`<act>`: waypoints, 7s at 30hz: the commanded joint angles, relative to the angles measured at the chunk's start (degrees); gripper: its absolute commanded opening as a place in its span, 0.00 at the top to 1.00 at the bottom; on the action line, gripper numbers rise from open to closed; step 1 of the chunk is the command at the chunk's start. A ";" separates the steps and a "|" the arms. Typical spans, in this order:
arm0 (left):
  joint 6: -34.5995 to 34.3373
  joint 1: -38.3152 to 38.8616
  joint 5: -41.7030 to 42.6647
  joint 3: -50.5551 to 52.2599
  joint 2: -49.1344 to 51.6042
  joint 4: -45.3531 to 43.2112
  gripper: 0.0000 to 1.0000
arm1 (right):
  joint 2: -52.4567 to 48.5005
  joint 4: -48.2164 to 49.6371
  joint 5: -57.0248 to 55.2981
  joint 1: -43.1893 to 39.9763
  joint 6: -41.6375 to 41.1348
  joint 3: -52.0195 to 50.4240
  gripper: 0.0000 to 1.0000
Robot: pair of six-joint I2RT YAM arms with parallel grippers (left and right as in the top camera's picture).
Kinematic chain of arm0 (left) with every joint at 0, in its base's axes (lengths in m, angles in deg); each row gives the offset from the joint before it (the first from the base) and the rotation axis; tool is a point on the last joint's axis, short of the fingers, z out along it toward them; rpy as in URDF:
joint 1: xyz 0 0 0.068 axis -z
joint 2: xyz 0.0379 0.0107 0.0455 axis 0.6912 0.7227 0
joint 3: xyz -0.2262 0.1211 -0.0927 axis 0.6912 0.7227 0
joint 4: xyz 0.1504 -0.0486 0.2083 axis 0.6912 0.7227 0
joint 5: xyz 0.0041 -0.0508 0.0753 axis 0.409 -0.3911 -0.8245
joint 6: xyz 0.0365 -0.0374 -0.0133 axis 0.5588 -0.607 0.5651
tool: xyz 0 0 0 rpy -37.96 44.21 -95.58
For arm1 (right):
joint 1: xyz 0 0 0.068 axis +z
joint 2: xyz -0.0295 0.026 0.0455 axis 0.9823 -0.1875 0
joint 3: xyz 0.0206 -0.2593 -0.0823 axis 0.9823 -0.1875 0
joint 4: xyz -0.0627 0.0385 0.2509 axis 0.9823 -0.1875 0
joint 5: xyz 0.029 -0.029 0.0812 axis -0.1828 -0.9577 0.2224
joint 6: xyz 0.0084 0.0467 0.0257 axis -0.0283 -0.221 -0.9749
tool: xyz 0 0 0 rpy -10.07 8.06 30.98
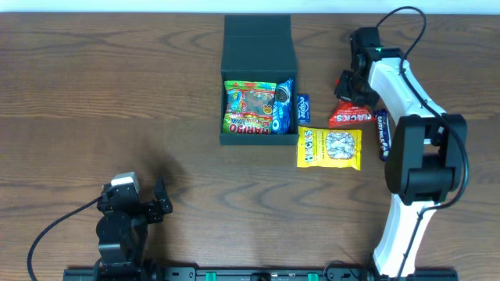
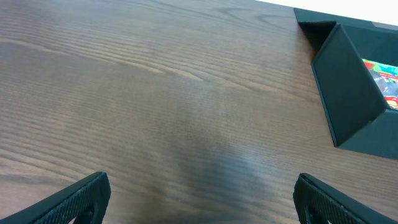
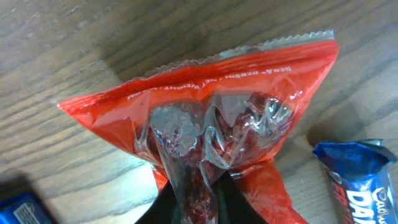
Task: Pack container
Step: 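Grasp the red Hacks bag with the right gripper, then lower the red bag into the box on top of the Haribo bag, then release the red bag and grasp the yellow Hacks bag with right gripper, then carry the yellow bag into the box and lower it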
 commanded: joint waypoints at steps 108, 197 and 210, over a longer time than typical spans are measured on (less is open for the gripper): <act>0.44 -0.17 -0.92 0.96 -0.33 0.00 0.05 | 6.73 11.58 21.35 26.03 48.33 4.90 0.98; 0.44 -0.17 -0.92 0.96 -0.33 0.00 0.05 | 28.70 12.92 5.60 19.21 -28.44 -17.59 0.98; 0.42 -0.17 -0.92 0.96 -0.33 0.00 0.05 | 18.84 27.98 5.51 31.01 -40.76 -17.59 0.98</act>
